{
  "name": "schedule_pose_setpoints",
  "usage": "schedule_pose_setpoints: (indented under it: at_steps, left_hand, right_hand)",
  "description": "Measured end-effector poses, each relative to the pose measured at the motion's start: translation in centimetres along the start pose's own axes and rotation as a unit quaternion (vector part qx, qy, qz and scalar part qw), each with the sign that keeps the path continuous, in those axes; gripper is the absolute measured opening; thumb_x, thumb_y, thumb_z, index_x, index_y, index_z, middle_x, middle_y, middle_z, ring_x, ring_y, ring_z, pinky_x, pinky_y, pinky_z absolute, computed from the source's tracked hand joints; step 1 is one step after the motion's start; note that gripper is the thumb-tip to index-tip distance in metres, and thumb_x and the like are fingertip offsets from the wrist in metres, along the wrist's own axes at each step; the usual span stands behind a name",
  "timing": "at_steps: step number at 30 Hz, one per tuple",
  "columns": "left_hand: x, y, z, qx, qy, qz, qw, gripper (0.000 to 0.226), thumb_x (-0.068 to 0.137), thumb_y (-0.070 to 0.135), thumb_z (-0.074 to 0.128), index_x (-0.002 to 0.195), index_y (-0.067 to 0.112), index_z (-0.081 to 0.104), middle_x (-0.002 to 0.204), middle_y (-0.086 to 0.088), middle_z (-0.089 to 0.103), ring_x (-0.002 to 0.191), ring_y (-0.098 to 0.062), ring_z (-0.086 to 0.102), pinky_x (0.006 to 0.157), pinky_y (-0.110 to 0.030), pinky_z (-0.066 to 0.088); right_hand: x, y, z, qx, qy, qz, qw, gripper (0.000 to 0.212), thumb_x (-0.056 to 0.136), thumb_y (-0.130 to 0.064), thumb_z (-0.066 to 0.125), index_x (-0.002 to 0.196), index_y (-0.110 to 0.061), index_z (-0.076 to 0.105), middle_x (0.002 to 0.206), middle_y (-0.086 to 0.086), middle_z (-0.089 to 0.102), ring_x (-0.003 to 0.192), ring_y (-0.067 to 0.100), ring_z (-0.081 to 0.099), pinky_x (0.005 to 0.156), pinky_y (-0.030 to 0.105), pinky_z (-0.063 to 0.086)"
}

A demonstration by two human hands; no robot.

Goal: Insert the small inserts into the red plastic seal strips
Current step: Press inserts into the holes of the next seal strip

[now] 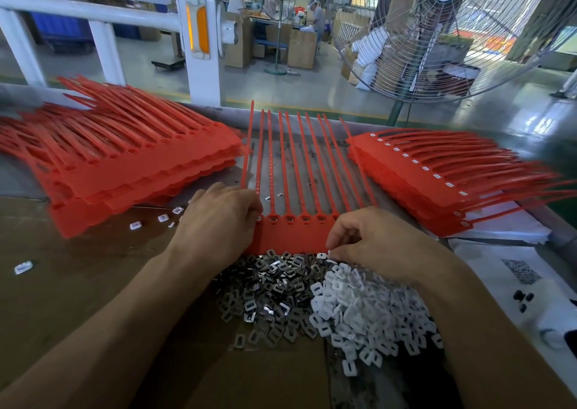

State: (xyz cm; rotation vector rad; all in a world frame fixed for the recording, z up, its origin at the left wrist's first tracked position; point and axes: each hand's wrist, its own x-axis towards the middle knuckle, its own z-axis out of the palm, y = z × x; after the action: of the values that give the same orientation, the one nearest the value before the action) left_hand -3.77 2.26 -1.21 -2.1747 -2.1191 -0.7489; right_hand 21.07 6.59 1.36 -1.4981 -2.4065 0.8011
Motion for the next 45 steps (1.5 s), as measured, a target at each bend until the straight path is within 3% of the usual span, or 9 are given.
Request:
schedule_pose_setpoints:
  at_steps: [4,8,11,15,20,24,34,39,45]
  left_hand:
    - [0.0,0.0,0.1,-0.003,0.013,0.003,1.0,0.017,0.098,0.029,0.056,0.104,0.03,0.071,0.107,0.013,0.069,0.107,-0.016,0.055,0.097,-0.04,0.042]
    - [0.0,0.3,0.1,-0.011,0.038,0.006,0.999,0.013,0.097,0.03,0.06,0.104,0.031,0.071,0.105,0.014,0.066,0.107,-0.015,0.052,0.096,-0.036,0.036]
    - [0.0,0.9,0.1,-0.095,0.063,0.04,0.993,0.01,0.093,0.024,0.067,0.099,0.028,0.074,0.099,0.016,0.068,0.1,-0.011,0.056,0.093,-0.036,0.043]
    - [-0.2,2.2,0.2,-0.222,0.049,0.084,0.97,0.012,0.087,0.017,0.076,0.091,0.028,0.074,0.086,0.019,0.068,0.09,-0.005,0.062,0.078,-0.008,0.04]
    - [-0.4,2.9,0.6,-0.26,0.034,0.142,0.954,0.016,0.086,0.022,0.079,0.096,0.029,0.069,0.092,0.017,0.067,0.092,-0.008,0.064,0.083,-0.025,0.047]
    - [-0.4,3.2,0.5,-0.26,0.046,0.18,0.948,0.022,0.084,0.023,0.081,0.102,0.025,0.07,0.091,0.016,0.066,0.09,-0.007,0.064,0.081,-0.017,0.044]
    - [-0.6,3.2,0.3,-0.198,0.059,0.203,0.957,0.014,0.086,0.031,0.078,0.097,0.027,0.07,0.095,0.016,0.068,0.09,-0.004,0.061,0.088,-0.039,0.044]
    - [-0.4,2.2,0.0,-0.144,0.055,0.146,0.977,0.01,0.086,0.04,0.07,0.09,0.033,0.065,0.088,0.02,0.063,0.087,-0.002,0.055,0.087,-0.04,0.044]
    - [0.6,-1.7,-1.6,-0.039,0.088,-0.076,0.992,0.008,0.087,0.032,0.073,0.084,0.028,0.066,0.081,0.013,0.068,0.081,-0.017,0.064,0.081,-0.041,0.053]
  right_hand:
    - [-0.2,0.1,-0.2,0.005,-0.003,0.007,1.0,0.011,0.087,-0.027,0.083,0.082,-0.029,0.073,0.073,-0.027,0.069,0.063,-0.008,0.063,0.057,0.014,0.044]
    - [-0.4,0.1,-0.6,0.07,0.002,-0.008,0.997,0.01,0.087,-0.024,0.083,0.085,-0.027,0.073,0.078,-0.011,0.075,0.066,0.002,0.068,0.062,0.024,0.053]
    - [-0.5,0.0,-0.7,0.143,0.046,-0.029,0.988,0.008,0.088,-0.027,0.082,0.088,-0.031,0.075,0.081,-0.012,0.074,0.069,0.001,0.068,0.062,0.015,0.051]
    - [-0.2,-0.4,-0.3,0.273,0.06,-0.033,0.96,0.007,0.09,-0.015,0.079,0.091,-0.021,0.077,0.07,-0.005,0.068,0.061,0.005,0.058,0.058,0.018,0.049]
    - [0.0,-0.7,-0.1,0.309,0.057,-0.032,0.949,0.008,0.091,-0.014,0.079,0.094,-0.021,0.076,0.069,-0.006,0.067,0.059,0.007,0.057,0.059,0.022,0.049]
    - [0.0,-0.9,0.2,0.313,0.047,-0.043,0.948,0.016,0.09,-0.014,0.079,0.103,-0.019,0.072,0.079,-0.009,0.072,0.067,0.007,0.059,0.061,0.024,0.049]
    - [-0.1,-1.4,0.5,0.299,0.049,-0.055,0.951,0.021,0.095,-0.01,0.073,0.112,-0.023,0.07,0.09,-0.008,0.075,0.069,0.003,0.061,0.064,0.018,0.048]
    - [-0.2,-1.4,0.9,0.248,0.084,-0.049,0.964,0.017,0.096,-0.017,0.072,0.106,-0.03,0.072,0.093,-0.011,0.077,0.071,-0.001,0.065,0.067,0.016,0.047]
    - [-0.2,-0.4,0.7,0.117,0.096,-0.02,0.988,0.007,0.095,-0.03,0.074,0.091,-0.035,0.075,0.086,-0.024,0.071,0.081,-0.006,0.065,0.073,0.022,0.046]
